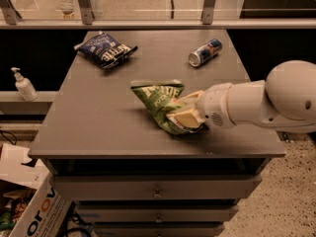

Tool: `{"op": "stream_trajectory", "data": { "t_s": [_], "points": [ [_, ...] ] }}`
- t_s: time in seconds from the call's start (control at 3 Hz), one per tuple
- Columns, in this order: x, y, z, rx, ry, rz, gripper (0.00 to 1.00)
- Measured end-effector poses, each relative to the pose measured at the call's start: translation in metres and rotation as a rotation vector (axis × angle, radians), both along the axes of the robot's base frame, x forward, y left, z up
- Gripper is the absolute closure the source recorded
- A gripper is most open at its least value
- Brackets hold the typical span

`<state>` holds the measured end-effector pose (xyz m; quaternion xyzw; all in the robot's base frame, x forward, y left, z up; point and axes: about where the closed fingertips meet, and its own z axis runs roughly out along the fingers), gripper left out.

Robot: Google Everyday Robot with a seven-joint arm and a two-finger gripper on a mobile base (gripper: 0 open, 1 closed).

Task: Move green jalapeno chip bag near redbull can

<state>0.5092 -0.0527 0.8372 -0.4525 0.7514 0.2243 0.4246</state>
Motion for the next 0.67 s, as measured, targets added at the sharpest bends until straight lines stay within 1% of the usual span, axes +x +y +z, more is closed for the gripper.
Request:
{"op": "stream_trajectory", "data": {
  "t_s": [0.33,0.67],
  "points": [
    [0.0256,-0.0672,0.0081,-0.035,-0.013,-0.094,1.0],
    [0.0254,-0.0664,0.008,-0.035,-0.012,-0.093,1.0]
  ]
}}
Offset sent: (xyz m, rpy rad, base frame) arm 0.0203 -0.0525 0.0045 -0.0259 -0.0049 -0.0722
